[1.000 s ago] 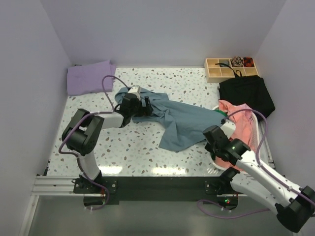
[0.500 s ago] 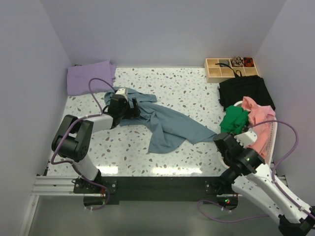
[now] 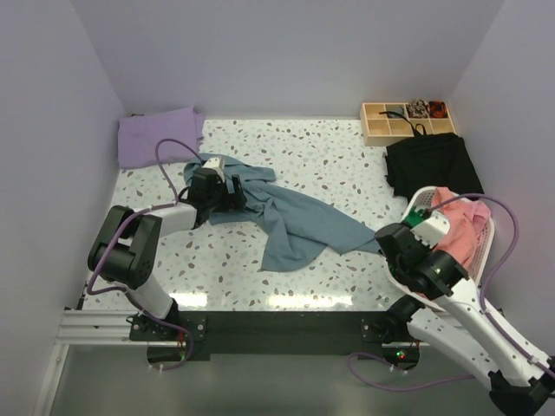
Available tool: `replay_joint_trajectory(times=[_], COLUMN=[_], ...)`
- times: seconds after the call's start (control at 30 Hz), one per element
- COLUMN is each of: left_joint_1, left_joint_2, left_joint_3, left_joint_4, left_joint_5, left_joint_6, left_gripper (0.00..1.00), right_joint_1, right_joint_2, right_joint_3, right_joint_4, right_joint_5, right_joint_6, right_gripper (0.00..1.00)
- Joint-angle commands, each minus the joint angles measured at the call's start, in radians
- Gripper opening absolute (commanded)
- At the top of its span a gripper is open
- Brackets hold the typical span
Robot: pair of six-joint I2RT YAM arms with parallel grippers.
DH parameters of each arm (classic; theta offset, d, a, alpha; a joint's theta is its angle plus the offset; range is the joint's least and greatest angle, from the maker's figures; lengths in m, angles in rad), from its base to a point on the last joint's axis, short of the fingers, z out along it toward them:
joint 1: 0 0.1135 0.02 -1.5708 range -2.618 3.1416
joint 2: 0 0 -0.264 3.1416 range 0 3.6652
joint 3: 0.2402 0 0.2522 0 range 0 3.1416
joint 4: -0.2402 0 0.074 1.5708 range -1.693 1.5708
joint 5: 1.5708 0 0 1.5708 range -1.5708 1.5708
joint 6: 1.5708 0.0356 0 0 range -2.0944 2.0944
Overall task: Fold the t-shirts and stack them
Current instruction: Move the tshirt to the center of the board
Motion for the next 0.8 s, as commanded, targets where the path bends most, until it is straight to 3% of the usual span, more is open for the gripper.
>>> replay_joint_trajectory(times=[0.0,0.07,0.17,0.3,0.37,0.47,0.53,0.7,0.77], left_joint_1=[0.006,0.006,0.006,0.006,0.006,0.006,0.006,0.006,0.006], left_joint_2=[0.004,0.009,0.018,0.023,0.024,0.026,0.027,0.034,0.035], left_joint_3=[-0.010,-0.008,-0.005,0.001,0.004,0.013,0.015,0.015,0.013], left_joint_4=[-0.080,-0.071,-0.063,-0.071,-0.074,-0.083,-0.085,-0.085,-0.085], left_joint_5=[0.040,0.057,0.072,0.067,0.071,0.075,0.077,0.087,0.094], left_joint_6=[0.020,0.015,0.014,0.020,0.021,0.027,0.030,0.035,0.037], left_gripper=[1.00,1.00,1.00,1.00,1.00,1.00,1.00,1.00,1.00], right_joint_1=[0.002,0.002,0.002,0.002,0.002,0.002,0.002,0.003,0.002], right_joint_2=[0.036,0.059,0.173,0.319,0.373,0.441,0.438,0.291,0.194], right_joint_3=[0.013,-0.013,-0.035,-0.012,0.014,0.063,0.071,0.037,0.025], right_joint_4=[0.158,0.288,0.350,0.309,0.233,0.054,-0.099,-0.321,-0.339], right_joint_5=[-0.139,-0.209,-0.249,-0.142,-0.060,0.027,0.056,0.053,0.075], right_joint_6=[-0.142,-0.192,-0.198,-0.114,-0.054,0.141,0.335,0.680,0.672], right_gripper=[0.48,0.47,0.47,0.48,0.48,0.48,0.53,0.54,0.55])
